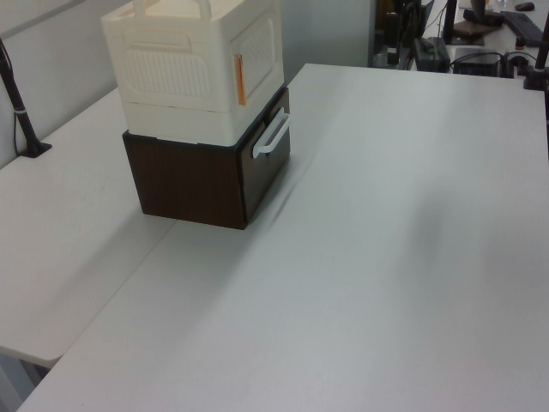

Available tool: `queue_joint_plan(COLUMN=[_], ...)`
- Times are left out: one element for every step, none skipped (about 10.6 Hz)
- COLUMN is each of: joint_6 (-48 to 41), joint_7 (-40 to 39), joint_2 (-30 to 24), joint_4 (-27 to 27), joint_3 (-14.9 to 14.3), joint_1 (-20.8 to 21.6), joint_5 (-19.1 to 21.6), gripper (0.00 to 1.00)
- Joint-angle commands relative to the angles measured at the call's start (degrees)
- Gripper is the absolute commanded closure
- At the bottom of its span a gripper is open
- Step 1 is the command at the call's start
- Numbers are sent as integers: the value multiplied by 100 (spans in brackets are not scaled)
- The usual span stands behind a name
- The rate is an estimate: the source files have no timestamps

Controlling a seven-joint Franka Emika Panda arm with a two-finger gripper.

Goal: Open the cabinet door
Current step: 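Move the gripper toward the cream cabinet door's orange handle edge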

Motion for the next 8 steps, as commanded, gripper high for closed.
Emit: queue_joint_plan(joint_6=[69, 69, 69, 69, 78, 157, 453, 917], joint_7=[61, 52, 34, 34, 26, 17, 8, -1], joint_2=[-86, -85, -85, -77, -77, -42, 37, 90], joint_4=[-144, -144, -144, -144, -144, -127, -100, -91], joint_3=[71, 71, 63, 62, 62, 62, 71, 71], joint_1=[-50, -50, -59, -68, -77, -42, -33, 54], joint_5=[-19, -19, -19, -19, -10, -10, 68, 77], gripper=[0, 0, 0, 0, 0, 0, 0, 0])
